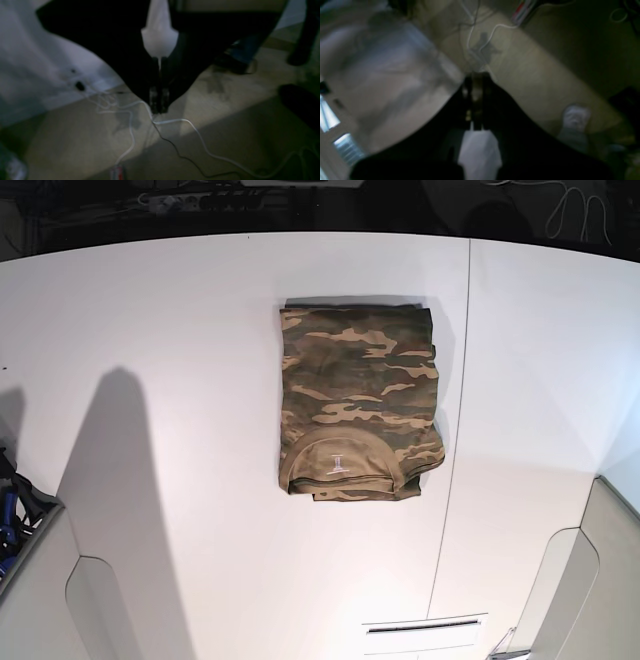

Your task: Fold the T-shirt properly

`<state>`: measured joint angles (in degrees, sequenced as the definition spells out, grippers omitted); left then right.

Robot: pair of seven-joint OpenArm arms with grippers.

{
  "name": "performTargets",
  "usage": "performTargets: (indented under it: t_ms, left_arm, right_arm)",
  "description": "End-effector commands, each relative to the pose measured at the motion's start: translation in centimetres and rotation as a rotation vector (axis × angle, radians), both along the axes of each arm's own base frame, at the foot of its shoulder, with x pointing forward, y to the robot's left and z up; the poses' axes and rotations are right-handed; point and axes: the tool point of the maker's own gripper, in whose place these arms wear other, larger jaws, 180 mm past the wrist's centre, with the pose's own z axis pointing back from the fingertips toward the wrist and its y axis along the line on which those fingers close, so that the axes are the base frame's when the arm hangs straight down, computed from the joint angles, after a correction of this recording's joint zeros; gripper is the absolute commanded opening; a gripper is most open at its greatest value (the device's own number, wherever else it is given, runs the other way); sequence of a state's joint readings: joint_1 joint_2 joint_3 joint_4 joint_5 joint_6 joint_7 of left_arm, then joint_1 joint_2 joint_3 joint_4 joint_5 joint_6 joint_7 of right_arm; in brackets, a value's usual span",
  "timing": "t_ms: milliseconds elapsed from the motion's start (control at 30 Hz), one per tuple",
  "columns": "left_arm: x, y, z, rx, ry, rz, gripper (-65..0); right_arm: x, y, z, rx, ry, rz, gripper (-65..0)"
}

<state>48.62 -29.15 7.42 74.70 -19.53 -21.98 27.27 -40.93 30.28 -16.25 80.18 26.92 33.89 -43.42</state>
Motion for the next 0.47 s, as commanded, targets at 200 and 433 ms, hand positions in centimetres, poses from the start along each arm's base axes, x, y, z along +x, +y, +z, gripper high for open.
performTargets:
  t_ms: [200, 433]
  left_arm:
    - [1.1, -3.5, -4.7, -0.044, 0.066, 0.031, -65.0]
    - [3.6, -9.2, -7.8, -0.109, 0.086, 0.097, -65.0]
  right_arm:
    - [-2.2, -2.4, -3.8, -0.118, 0.086, 0.096, -65.0]
    - [-1.0, -5.0, -6.6, -0.215, 0.149, 0.065, -65.0]
